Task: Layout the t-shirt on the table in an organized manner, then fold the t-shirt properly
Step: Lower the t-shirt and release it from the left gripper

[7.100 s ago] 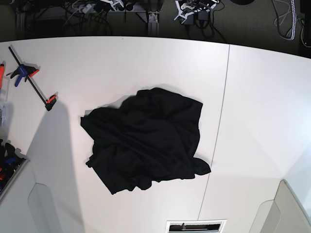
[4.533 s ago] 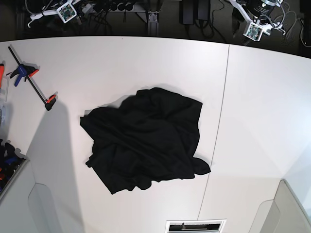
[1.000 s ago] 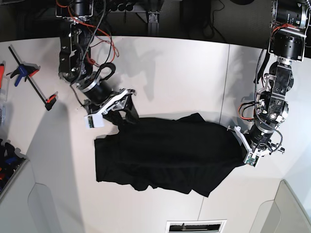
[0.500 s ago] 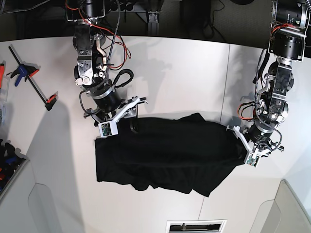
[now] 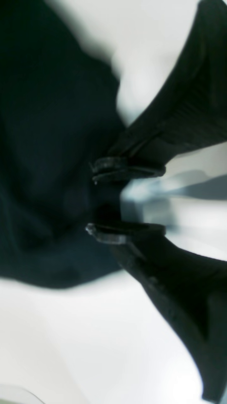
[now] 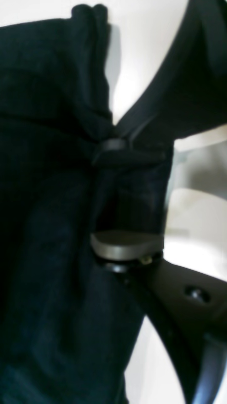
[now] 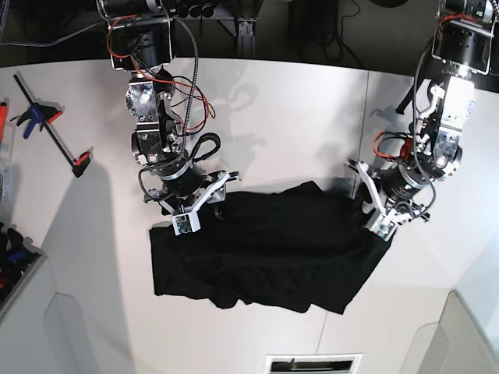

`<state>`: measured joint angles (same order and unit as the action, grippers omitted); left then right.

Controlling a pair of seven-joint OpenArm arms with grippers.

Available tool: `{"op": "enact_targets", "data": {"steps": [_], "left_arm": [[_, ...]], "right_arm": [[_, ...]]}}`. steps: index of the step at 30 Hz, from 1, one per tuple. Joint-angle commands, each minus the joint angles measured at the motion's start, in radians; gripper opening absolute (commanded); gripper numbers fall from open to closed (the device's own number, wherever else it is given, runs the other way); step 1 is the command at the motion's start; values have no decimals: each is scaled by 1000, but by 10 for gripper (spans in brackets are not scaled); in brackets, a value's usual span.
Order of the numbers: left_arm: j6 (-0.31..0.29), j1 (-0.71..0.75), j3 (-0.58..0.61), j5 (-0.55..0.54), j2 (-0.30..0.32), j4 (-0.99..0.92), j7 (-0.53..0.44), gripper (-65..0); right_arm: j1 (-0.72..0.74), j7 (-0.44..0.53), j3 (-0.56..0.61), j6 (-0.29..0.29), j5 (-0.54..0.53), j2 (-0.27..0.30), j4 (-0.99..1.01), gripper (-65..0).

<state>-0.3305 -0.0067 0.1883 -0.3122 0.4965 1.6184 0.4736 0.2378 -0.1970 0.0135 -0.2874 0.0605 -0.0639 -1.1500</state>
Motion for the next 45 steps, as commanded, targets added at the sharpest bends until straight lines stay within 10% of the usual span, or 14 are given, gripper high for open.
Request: {"op": "enact_targets", "data": {"steps": [1, 7, 29, 33, 39, 45], "left_arm": [[2, 7, -7, -2, 13, 54, -21, -407], [33, 104, -7, 6, -19, 140, -31, -407], [30, -54, -6, 115, -217, -263, -114, -359], [-6, -57, -5, 99, -222, -267, -114, -360], [-11, -57, -5, 88, -271, -267, -115, -650], [-10, -39, -6, 82, -248, -160, -50, -650]], "right_arm": [[23, 13, 1, -4, -8, -3, -14, -341], [21, 24, 1, -36, 14, 0, -86, -650], [69, -50, -2, 4, 3, 1, -273, -650], [48, -49, -2, 5, 3, 0, -273, -490], [31, -50, -26, 4, 4, 1, -267, -401], [31, -50, -96, 4, 3, 7, -251, -401]]}}
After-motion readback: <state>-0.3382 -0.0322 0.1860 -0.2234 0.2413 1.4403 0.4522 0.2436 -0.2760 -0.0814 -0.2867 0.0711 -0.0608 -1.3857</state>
